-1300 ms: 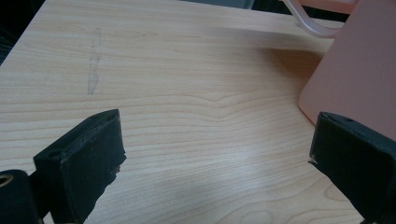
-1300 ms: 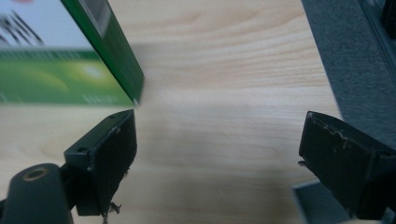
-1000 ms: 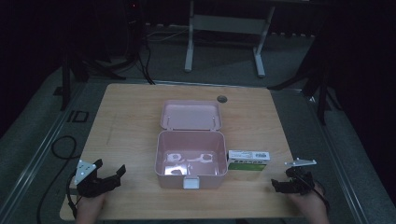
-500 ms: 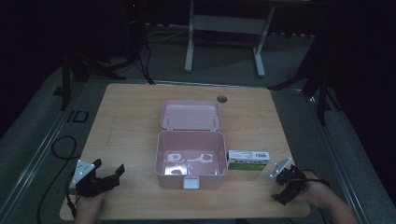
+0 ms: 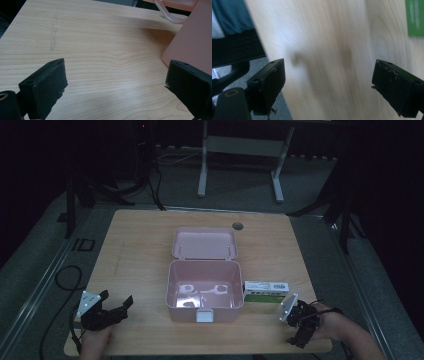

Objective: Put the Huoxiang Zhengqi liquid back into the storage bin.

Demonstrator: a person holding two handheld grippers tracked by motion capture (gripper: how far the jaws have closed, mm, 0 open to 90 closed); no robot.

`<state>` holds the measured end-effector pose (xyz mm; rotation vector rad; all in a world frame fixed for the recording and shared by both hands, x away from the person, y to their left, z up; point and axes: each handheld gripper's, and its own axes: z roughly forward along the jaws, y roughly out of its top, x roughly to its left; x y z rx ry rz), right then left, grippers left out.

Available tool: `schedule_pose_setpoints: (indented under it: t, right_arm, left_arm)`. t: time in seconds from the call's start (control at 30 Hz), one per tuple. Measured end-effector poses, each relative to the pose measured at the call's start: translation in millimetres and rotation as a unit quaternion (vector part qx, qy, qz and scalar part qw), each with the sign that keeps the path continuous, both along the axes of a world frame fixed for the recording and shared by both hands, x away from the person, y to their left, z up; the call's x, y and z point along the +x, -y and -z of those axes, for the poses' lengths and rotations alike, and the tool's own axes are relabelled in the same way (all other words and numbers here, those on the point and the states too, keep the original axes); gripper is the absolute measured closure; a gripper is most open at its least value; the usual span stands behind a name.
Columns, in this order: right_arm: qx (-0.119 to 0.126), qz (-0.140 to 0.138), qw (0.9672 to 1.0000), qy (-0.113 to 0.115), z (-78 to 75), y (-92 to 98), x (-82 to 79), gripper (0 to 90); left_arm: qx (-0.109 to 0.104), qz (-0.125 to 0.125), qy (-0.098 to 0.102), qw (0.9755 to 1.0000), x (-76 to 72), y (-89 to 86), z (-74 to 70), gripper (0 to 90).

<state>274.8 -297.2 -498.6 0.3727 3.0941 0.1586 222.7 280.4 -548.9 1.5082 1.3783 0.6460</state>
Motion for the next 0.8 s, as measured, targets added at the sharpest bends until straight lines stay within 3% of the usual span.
schedule_pose_setpoints:
  t: [0.07, 0.2, 0.23, 0.3, 0.4, 0.47, 0.63, 0.8]
  right_arm:
    - [0.009, -0.028, 0.9996, 0.001, -12.9, -18.1, -3.5, 11.4]
    - [0.015, -0.042, 0.999, 0.003, -20.5, -26.7, -4.0, 11.4]
    - [0.021, -0.06, 0.998, 0.005, -32.2, -39.2, -3.8, 11.4]
    - [0.023, -0.073, 0.997, 0.008, -39.5, -46.6, -2.4, 11.7]
    - [0.024, -0.078, 0.9966, 0.01, -42.0, -49.3, -1.7, 12.5]
    - [0.013, -0.104, 0.9942, 0.025, -54.0, -62.8, 4.3, 12.9]
    - [-0.005, -0.113, 0.9926, 0.045, -70.5, -74.2, 17.6, 13.9]
    - [-0.004, -0.107, 0.9923, 0.061, -84.3, -80.0, 37.9, 13.9]
  left_arm:
    - [-0.001, -0.002, 0.0, 1.0, -0.1, -0.4, 0.0, 3.6]
    - [-0.001, -0.002, 0.001, 1.0, -0.1, -0.6, -0.1, 3.6]
    - [-0.003, -0.002, 0.001, 1.0, -0.1, -1.0, -0.2, 3.6]
    - [-0.003, -0.002, 0.001, 1.0, -0.2, -1.0, -0.3, 3.6]
    - [-0.004, -0.002, 0.001, 1.0, -0.2, -1.1, -0.3, 3.6]
    - [-0.005, -0.003, 0.002, 1.0, -0.3, -1.8, -0.4, 3.6]
    - [-0.005, 0.002, -0.003, 1.0, 0.7, -1.3, 0.6, 3.8]
    - [-0.005, 0.004, -0.003, 1.0, 1.0, -1.0, 0.9, 3.8]
